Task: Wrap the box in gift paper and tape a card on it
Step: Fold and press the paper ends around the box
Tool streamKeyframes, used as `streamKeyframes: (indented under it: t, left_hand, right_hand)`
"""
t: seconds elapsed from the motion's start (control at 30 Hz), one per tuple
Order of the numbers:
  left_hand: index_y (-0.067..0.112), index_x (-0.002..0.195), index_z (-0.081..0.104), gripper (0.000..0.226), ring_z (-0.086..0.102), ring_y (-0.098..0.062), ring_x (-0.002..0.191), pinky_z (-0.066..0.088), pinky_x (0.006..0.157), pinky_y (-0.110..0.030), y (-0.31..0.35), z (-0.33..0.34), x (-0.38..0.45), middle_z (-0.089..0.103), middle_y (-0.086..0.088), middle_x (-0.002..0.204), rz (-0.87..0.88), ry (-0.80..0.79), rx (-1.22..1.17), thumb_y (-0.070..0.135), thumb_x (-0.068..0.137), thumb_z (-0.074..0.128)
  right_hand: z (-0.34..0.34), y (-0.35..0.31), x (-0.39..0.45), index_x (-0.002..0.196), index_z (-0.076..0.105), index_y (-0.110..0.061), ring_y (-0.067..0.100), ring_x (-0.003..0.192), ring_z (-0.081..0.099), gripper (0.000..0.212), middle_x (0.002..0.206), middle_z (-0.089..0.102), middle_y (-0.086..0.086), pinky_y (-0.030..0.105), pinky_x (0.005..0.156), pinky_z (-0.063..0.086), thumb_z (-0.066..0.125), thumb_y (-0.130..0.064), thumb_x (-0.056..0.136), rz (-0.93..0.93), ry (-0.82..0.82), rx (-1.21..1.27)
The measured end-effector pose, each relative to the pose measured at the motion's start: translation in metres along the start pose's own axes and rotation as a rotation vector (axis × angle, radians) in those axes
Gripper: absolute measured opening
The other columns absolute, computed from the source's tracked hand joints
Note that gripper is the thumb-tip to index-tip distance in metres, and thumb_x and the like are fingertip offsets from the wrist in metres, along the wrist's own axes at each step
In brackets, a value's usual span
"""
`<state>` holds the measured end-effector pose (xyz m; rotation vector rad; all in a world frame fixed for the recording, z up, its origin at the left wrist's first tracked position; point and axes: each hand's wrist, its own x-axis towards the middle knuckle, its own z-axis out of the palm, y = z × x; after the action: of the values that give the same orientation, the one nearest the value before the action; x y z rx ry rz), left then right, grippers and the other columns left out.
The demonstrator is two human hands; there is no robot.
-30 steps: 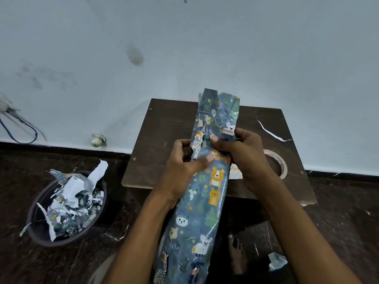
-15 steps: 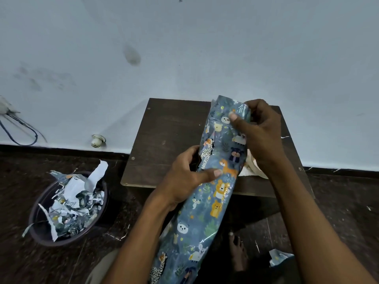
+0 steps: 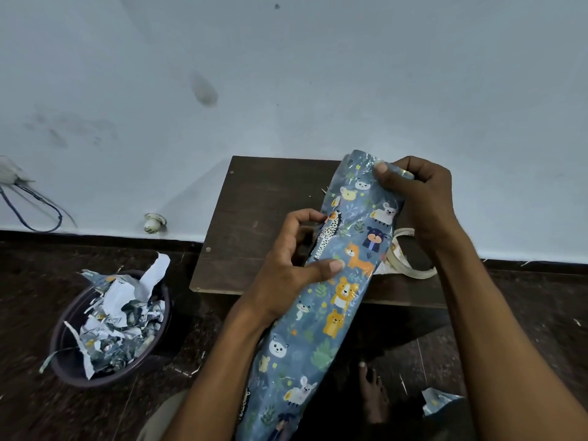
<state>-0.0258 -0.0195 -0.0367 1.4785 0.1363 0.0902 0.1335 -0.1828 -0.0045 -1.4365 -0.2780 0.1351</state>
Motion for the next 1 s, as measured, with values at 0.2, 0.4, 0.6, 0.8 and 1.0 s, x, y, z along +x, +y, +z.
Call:
streamKeyframes:
  t: [0.2,0.4,0.6,0.8,1.0]
  left_hand:
    - [0.034,0.141,0.050,0.072,0.065,-0.025,0.120,0.055,0.099,-0.046,0.001,-0.001,-0.001,0.064,-0.006,0.132,-0.002,-0.085,0.013,0.016,0.078,0.081]
    - [0.026,0.156,0.037,0.081,0.056,-0.015,0.133,0.048,0.107,-0.037,-0.001,0.004,0.000,0.055,0.008,0.148,-0.045,-0.187,0.051,0.003,0.087,0.074]
    - [0.023,0.155,0.038,0.080,0.059,-0.015,0.130,0.051,0.100,-0.030,0.003,0.002,0.001,0.060,0.009,0.143,-0.082,-0.205,-0.034,0.008,0.084,0.072]
    - [0.021,0.152,0.043,0.069,0.056,-0.022,0.134,0.046,0.110,-0.045,0.001,-0.002,0.001,0.058,0.003,0.146,-0.062,-0.093,-0.128,0.009,0.088,0.065]
    - [0.022,0.153,0.040,0.065,0.063,-0.022,0.125,0.056,0.095,-0.033,0.004,-0.002,0.005,0.064,0.002,0.139,-0.006,0.098,-0.271,0.014,0.092,0.060]
  right_hand:
    - [-0.013,-0.016,0.004,0.075,0.075,-0.010,0.020,0.072,0.068,0.027,0.076,0.073,0.004,0.033,0.070,0.052,0.084,-0.035,0.080,-0.119,-0.099,-0.210]
    - [-0.007,-0.016,0.003,0.069,0.073,-0.013,0.004,0.054,0.061,0.021,0.058,0.069,-0.009,0.020,0.056,0.048,0.081,-0.021,0.087,-0.084,-0.099,-0.356]
    - [-0.001,-0.013,0.003,0.066,0.068,-0.007,0.007,0.051,0.059,0.027,0.055,0.067,-0.007,0.020,0.053,0.048,0.077,-0.016,0.090,-0.057,-0.024,-0.278]
    - [0.003,-0.013,0.003,0.091,0.073,-0.006,0.009,0.067,0.063,0.012,0.072,0.070,-0.002,0.021,0.063,0.052,0.072,-0.018,0.095,-0.061,0.028,-0.102]
    - [0.007,-0.002,0.005,0.119,0.066,-0.011,0.022,0.094,0.069,0.049,0.110,0.072,0.007,0.040,0.078,0.056,0.069,-0.043,0.082,0.166,-0.072,-0.061]
